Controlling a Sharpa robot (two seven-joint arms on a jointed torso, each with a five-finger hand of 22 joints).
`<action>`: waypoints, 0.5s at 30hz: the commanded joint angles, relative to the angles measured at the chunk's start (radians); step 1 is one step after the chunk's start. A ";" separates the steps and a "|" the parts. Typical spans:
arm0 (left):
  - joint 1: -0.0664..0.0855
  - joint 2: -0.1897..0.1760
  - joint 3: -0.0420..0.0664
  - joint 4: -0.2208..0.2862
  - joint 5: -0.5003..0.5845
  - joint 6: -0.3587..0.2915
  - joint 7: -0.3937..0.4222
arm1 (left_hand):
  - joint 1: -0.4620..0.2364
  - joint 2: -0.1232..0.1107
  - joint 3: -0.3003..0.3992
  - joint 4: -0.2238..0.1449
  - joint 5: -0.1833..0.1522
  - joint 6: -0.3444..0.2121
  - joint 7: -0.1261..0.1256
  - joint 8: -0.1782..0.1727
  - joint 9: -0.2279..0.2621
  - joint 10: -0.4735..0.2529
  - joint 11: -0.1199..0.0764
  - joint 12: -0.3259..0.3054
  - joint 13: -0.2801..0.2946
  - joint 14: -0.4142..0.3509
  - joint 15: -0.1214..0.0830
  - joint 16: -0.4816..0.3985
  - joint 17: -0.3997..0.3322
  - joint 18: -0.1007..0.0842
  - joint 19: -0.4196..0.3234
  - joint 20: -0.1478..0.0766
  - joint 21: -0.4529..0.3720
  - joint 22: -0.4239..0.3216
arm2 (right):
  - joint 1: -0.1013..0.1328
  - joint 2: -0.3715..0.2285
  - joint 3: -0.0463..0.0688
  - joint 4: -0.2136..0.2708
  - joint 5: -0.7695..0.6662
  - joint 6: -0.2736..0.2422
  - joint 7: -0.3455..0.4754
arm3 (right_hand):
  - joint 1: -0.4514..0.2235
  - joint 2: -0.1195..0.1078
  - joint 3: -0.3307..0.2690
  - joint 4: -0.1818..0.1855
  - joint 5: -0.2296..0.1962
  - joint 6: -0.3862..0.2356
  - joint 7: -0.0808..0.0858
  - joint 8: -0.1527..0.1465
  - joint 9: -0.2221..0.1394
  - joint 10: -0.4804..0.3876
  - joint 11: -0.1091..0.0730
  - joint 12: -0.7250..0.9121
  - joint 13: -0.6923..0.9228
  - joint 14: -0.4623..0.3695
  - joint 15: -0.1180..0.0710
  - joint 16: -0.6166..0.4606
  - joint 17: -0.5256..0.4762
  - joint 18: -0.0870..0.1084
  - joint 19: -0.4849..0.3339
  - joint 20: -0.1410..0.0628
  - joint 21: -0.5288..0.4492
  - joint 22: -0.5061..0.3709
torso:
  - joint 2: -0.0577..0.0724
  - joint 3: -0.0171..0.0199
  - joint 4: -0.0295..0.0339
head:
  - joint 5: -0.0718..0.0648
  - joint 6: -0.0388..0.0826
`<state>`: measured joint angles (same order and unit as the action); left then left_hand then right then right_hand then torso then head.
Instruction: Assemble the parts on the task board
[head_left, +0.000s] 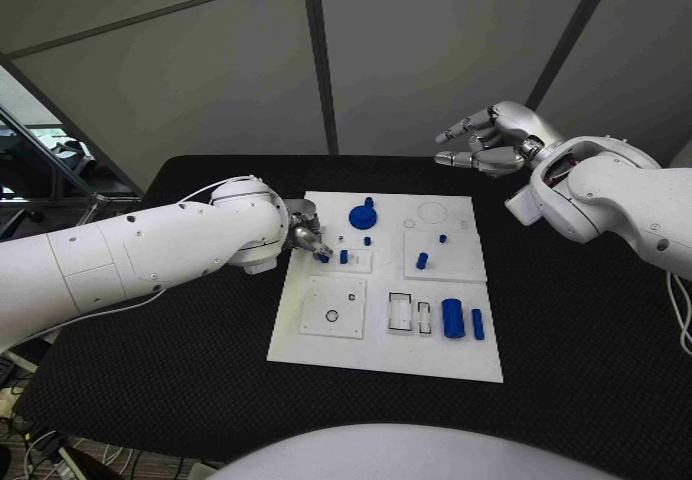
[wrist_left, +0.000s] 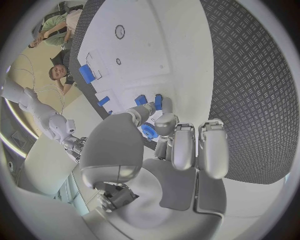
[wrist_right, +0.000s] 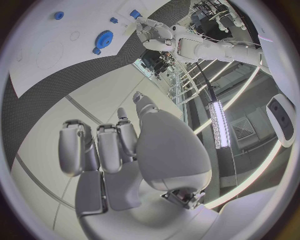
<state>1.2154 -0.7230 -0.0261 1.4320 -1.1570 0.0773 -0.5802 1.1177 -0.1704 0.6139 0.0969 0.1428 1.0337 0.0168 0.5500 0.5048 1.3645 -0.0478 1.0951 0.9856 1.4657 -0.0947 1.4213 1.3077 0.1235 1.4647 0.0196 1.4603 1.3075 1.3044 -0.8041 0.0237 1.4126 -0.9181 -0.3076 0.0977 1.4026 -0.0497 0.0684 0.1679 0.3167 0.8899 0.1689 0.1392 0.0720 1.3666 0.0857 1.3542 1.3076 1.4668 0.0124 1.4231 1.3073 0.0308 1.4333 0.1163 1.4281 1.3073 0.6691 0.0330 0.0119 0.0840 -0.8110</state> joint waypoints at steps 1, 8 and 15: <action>-0.006 0.005 -0.004 0.000 0.000 0.041 -0.019 | -0.020 0.002 -0.027 0.012 -0.005 0.009 0.001 0.003 -0.004 0.005 -0.002 0.007 0.005 0.059 -0.006 -0.001 0.079 -0.100 0.069 -0.008 0.011 0.210 | 0.002 0.001 0.001 0.002 -0.001 0.005 0.009 | -0.010 0.003 -0.002 0.005 0.007 0.005 0.002 0.003 -0.001 -0.001 -0.003 -0.001 0.008 0.049 -0.007 -0.005 0.026 0.019 -0.004 -0.001 -0.007 0.087 | 0.000 -0.0002 0.0000 | -0.001 0.000; -0.006 0.011 -0.004 -0.005 0.000 0.028 -0.021 | -0.031 0.009 -0.071 0.029 -0.005 0.016 0.000 0.004 -0.007 0.007 -0.003 0.013 0.013 0.059 -0.007 -0.001 0.079 -0.101 0.072 -0.010 0.017 0.214 | 0.002 0.001 0.001 0.002 -0.001 0.006 0.010 | -0.010 0.003 -0.002 0.005 0.007 0.005 0.002 0.003 -0.001 -0.001 -0.003 -0.001 0.008 0.049 -0.007 -0.005 0.026 0.019 -0.004 -0.001 -0.007 0.087 | 0.000 -0.0002 -0.0002 | -0.002 0.001; -0.006 0.014 -0.004 -0.009 0.000 0.019 -0.023 | -0.031 0.010 -0.076 0.030 -0.005 0.017 -0.001 0.005 -0.007 0.009 -0.003 0.016 0.015 0.059 -0.008 -0.001 0.079 -0.102 0.073 -0.010 0.020 0.216 | 0.002 0.001 0.001 0.002 -0.001 0.005 0.010 | -0.010 0.003 -0.002 0.005 0.007 0.005 0.002 0.003 -0.001 -0.001 -0.003 -0.001 0.008 0.049 -0.007 -0.005 0.026 0.019 -0.004 -0.001 -0.007 0.087 | 0.000 0.0004 0.0005 | -0.003 0.000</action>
<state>1.2121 -0.7100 -0.0284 1.4234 -1.1569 0.0847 -0.5889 1.0920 -0.1629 0.5433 0.1296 0.1435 1.0457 0.0122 0.5616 0.4992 1.3663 -0.0497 1.1076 1.0005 1.4670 -0.0969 1.4213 1.3077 0.1235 1.4683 0.0160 1.4756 1.3075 1.3044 -0.8034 0.0237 1.4131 -0.9181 -0.3066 0.0987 1.4026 -0.0497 0.0684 0.1679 0.3167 0.8899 0.1689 0.1392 0.0719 1.3666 0.0857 1.3542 1.3076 1.4668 0.0125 1.4231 1.3081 0.0308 1.4333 0.1163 1.4281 1.3073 0.6695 0.0330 0.0116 0.0819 -0.8105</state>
